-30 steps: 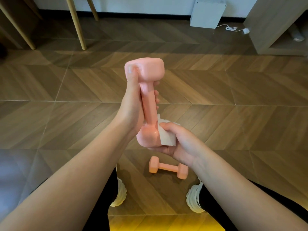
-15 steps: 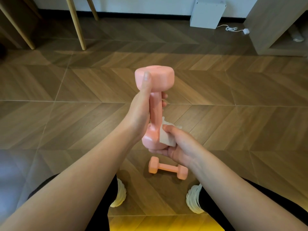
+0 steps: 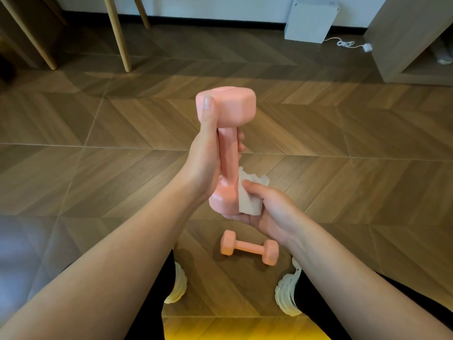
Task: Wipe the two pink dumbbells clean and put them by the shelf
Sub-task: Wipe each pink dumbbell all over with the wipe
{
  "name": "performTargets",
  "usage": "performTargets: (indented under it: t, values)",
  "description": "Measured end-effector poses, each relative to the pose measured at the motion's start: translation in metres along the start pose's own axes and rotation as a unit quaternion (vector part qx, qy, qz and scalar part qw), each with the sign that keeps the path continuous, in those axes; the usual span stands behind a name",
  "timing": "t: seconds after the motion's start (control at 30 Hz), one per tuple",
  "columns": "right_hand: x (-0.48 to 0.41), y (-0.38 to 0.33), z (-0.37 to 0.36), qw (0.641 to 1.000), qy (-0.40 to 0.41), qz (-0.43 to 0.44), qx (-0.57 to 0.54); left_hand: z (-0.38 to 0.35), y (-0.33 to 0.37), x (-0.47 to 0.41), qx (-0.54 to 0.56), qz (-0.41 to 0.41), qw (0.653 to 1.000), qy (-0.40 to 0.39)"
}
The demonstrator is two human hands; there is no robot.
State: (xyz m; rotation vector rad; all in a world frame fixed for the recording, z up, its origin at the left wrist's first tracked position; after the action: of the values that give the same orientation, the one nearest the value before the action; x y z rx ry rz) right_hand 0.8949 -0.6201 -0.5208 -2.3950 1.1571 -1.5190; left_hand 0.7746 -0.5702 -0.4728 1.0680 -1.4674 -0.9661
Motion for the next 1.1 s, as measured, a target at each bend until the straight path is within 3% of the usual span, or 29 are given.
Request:
performTargets:
  t: [0.13,0.3,0.47,0.67,0.83,0.97,1.1]
  values:
    - [0.000,-0.001,-0.004,0.999,0.049,-0.006,-0.010,0.000,0.000,0.002,0.018,-0.007,0.999,-0.034]
    - [0.000,-0.001,0.001,1.000,-0.003,-0.011,0.028,0.001,0.001,0.001,0.014,-0.011,0.999,-0.049]
    - [0.000,0.000,-0.006,0.992,0.078,0.007,0.103,-0.006,-0.001,0.005,0.010,-0.021,0.997,-0.071]
    - [0.005,-0.007,0.003,0.997,0.009,-0.006,0.070,-0.004,0.002,0.003,0.029,-0.016,0.997,-0.076]
    - [0.000,-0.004,-0.004,0.989,0.048,-0.013,0.142,-0.005,0.006,0.007,0.029,-0.005,0.993,-0.111]
    - [0.013,-0.005,-0.005,0.990,-0.034,-0.108,0.083,-0.002,0.007,0.007,0.042,0.000,0.992,-0.117]
    - [0.012,-0.003,-0.008,0.997,-0.017,-0.064,0.033,0.006,0.005,0.003,0.030,-0.014,0.992,-0.118]
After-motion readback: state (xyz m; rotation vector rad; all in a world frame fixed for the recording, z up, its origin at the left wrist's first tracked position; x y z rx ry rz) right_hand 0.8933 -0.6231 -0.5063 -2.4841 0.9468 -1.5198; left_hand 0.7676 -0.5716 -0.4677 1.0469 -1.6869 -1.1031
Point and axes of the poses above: each hand's wrist, its own x-axis away from the middle knuckle, its own z-axis out of the back of the hand, y = z × x, the point moved 1 cm from there along -x, towards the middle knuckle, and after that the axes turned 10 degrees about -x, right-handed, at the moved point
